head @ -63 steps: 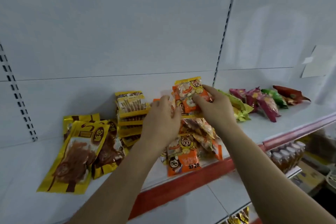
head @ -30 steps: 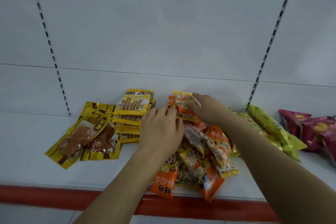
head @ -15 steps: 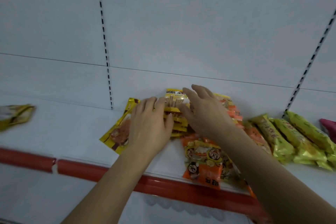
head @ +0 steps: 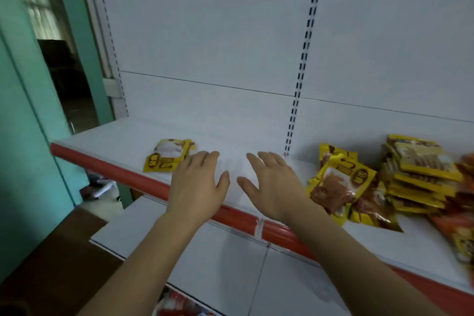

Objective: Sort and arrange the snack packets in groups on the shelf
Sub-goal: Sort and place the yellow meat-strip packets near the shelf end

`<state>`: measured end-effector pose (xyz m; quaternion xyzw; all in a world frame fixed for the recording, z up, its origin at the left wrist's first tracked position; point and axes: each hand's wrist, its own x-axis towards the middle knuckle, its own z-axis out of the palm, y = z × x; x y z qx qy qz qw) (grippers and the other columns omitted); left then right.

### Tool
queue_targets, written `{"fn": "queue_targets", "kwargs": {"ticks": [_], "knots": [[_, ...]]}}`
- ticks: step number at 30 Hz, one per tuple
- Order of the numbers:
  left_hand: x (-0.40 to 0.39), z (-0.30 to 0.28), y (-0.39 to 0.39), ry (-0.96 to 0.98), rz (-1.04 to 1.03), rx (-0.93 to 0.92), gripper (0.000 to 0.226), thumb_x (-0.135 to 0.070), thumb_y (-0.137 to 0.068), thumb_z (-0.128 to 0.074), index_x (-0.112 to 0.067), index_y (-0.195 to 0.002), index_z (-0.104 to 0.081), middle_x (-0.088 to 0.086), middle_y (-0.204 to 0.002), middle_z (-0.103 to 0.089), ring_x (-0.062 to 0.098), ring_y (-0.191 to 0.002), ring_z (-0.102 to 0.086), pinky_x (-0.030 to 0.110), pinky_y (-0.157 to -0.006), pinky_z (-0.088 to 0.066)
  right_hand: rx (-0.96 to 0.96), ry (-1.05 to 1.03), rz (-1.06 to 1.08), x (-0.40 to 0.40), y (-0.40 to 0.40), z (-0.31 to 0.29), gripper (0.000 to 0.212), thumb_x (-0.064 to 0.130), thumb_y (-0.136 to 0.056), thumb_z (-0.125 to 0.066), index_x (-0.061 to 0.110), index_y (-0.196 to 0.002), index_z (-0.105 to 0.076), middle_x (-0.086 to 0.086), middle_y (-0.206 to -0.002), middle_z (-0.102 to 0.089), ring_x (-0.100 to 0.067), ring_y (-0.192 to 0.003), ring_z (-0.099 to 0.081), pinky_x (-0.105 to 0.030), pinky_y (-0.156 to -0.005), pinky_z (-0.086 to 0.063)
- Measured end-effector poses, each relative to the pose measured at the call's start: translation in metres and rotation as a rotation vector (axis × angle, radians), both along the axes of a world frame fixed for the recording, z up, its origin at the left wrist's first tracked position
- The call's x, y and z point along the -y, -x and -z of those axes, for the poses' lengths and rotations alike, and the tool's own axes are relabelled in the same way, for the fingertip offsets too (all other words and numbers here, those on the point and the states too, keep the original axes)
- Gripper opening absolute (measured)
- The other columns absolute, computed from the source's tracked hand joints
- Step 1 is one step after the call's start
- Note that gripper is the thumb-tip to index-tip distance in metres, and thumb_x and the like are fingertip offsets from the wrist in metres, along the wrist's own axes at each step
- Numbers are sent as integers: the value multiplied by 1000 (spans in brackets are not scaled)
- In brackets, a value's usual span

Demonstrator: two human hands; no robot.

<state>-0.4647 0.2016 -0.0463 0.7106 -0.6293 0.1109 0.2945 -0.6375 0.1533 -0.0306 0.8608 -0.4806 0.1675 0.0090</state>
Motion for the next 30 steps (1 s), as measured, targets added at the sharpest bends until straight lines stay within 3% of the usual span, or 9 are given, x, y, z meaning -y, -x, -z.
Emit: {"fn": "queue_targets", "kwargs": {"ticks": [4, 7, 13, 15, 17, 21, 23, 27, 30], "knots": [[8, 8, -74, -15, -77, -44, 50, -44, -92, -48, -9, -122, -68, 15, -118, -71, 41, -106, -65, 47, -90, -53, -13, -32, -60, 17, -72, 4, 64, 51, -101, -39, 18, -155, -28, -10, -157, -36, -29, -147, -26, -44, -117, -30], [28, 12, -114, -137, -104, -77, 53, -39, -95, -59, -14, -142, -56, 14, -140, -59, 39, -125, -55, 46, -104, -46, -78, -30, -99, 41, -111, 8, 62, 42, -102, -43, 17, -156, -24, -10, -155, -36, -29, -144, -28, -43, -115, -32], [81, 26, -176, -525, 106, -119, 105, -84, -75, -57, -39, -161, -16, -2, -170, -9, 25, -155, -15, 47, -123, -28, -229, -152, -202, 102, -163, 13, 76, 26, -96, -55, 20, -159, -13, -10, -163, -20, -32, -149, -20, -46, -117, -31], [99, 29, -188, -548, 150, -75, 103, -84, -74, -57, -41, -160, -19, -6, -167, -18, 25, -149, -30, 45, -116, -38, -252, -210, -221, 120, -175, 14, 80, 21, -91, -58, 19, -158, -15, -9, -159, -27, -33, -144, -28, -47, -112, -36], [115, 32, -197, -444, 147, 2, 79, -70, -84, -61, -36, -151, -37, -9, -153, -41, 24, -129, -52, 39, -97, -50, -226, -291, -204, 135, -183, 15, 79, 19, -87, -57, 19, -156, -21, -8, -152, -37, -33, -136, -39, -47, -106, -42], [136, 31, -215, -347, 255, 81, 51, -53, -88, -59, -29, -133, -57, -10, -137, -58, 26, -111, -63, 39, -86, -54, -206, -391, -162, 152, -192, 19, 47, 28, -87, -50, 21, -134, -46, -3, -133, -48, -29, -118, -52, -45, -99, -47], [144, 29, -228, -352, 357, 10, 54, -59, -86, -50, -28, -128, -64, -8, -129, -64, 24, -108, -66, 41, -87, -54, -227, -381, -127, 155, -196, 19, 32, 34, -89, -46, 23, -117, -56, 1, -121, -50, -26, -111, -56, -43, -94, -49], [157, 13, -250, -262, 410, -251, 47, -50, -95, -42, -21, -116, -73, -1, -102, -76, 21, -96, -69, 39, -85, -53, -188, -379, -58, 145, -201, 19, 35, 35, -94, -42, 26, -122, -61, 3, -126, -51, -23, -112, -56, -41, -96, -48], [164, -6, -255, -145, 411, -379, 28, -38, -108, -45, -25, -105, -69, -7, -87, -71, 8, -81, -65, 19, -71, -50, 24, -305, 41, 132, -198, 17, 33, 32, -99, -44, 23, -126, -61, 3, -133, -54, -20, -121, -55, -36, -100, -46]]}}
